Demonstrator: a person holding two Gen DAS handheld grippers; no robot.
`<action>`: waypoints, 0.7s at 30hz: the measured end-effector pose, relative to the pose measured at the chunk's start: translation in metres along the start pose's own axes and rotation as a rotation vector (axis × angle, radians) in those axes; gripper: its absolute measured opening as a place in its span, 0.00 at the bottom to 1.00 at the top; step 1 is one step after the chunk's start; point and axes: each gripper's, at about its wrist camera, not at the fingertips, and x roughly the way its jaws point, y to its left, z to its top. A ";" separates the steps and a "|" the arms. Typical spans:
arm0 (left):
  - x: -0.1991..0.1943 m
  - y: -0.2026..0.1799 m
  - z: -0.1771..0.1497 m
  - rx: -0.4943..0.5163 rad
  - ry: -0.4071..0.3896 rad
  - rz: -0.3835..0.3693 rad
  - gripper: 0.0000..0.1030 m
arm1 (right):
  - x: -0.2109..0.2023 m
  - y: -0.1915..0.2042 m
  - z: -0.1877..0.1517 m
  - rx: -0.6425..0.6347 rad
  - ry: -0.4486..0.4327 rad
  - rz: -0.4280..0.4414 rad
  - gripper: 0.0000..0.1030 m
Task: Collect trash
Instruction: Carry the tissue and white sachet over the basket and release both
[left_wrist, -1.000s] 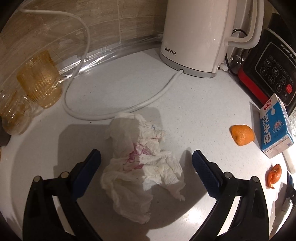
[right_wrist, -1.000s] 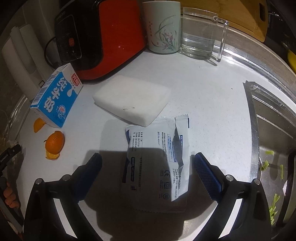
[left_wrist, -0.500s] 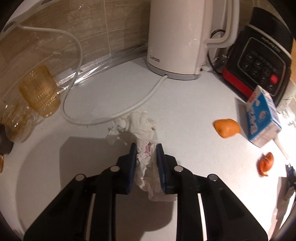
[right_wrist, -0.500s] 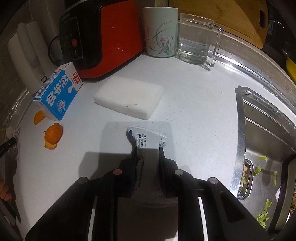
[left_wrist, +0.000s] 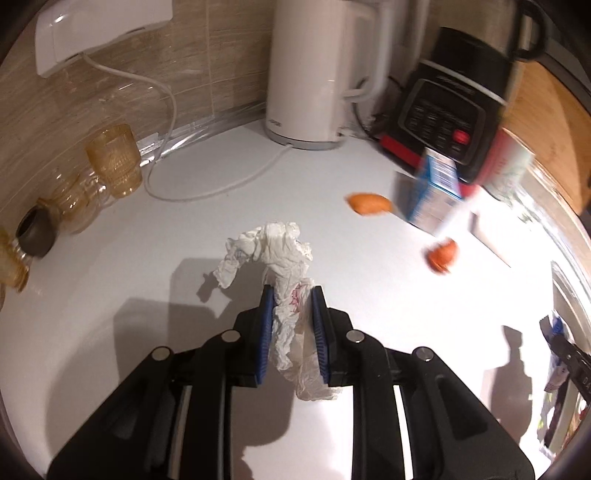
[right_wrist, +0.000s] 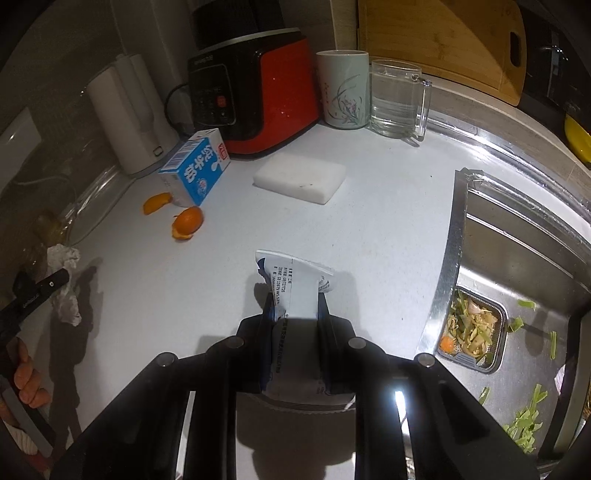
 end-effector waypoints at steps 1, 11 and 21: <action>-0.008 -0.006 -0.008 0.007 0.002 -0.008 0.20 | -0.007 0.001 -0.006 -0.005 0.001 0.009 0.20; -0.093 -0.060 -0.104 0.077 0.046 -0.100 0.20 | -0.080 0.006 -0.086 -0.047 0.021 0.085 0.20; -0.161 -0.081 -0.198 0.139 0.100 -0.151 0.20 | -0.144 0.000 -0.178 -0.080 0.057 0.141 0.20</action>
